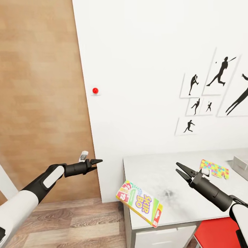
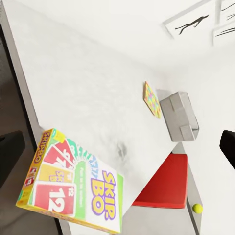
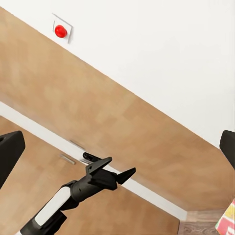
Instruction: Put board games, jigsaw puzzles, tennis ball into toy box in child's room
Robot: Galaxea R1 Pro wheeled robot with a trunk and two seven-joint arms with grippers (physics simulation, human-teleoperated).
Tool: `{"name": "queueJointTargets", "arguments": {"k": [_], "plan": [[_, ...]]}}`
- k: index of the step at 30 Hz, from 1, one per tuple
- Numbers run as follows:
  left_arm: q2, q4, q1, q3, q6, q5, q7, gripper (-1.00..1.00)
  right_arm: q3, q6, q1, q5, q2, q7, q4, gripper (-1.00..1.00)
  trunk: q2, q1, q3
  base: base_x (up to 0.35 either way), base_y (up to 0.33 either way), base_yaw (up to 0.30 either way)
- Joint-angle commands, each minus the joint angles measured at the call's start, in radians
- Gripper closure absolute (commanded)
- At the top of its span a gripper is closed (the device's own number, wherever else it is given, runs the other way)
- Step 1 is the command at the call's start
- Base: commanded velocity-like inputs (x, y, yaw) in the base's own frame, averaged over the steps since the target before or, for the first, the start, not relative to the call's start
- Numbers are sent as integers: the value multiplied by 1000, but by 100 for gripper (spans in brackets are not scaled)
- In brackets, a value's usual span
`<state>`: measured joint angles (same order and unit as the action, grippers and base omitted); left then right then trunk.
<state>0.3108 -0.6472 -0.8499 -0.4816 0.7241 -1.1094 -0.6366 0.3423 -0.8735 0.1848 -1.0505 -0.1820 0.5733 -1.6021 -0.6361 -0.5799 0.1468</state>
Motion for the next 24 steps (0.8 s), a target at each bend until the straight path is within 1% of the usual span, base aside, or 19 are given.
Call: {"name": "queueJointTargets", "arguments": {"k": [1, 20, 24], "plan": [[1, 0, -1, -4, 3, -7, -1, -100, 1, -7, 1, 0, -1, 2, 0, -100, -9, -4, 5, 0, 0, 0], [2, 0, -1, -5, 3, -7, -2, -100, 0, -18, 2, 0, -4, 1, -1, -100, -142, -77, 65, 0, 0, 0], [2, 0, -1, -5, 3, -7, -2, -100, 0, -22, 1, 0, -9, -6, -1, -100, -142, -77, 65, 0, 0, 0]]}}
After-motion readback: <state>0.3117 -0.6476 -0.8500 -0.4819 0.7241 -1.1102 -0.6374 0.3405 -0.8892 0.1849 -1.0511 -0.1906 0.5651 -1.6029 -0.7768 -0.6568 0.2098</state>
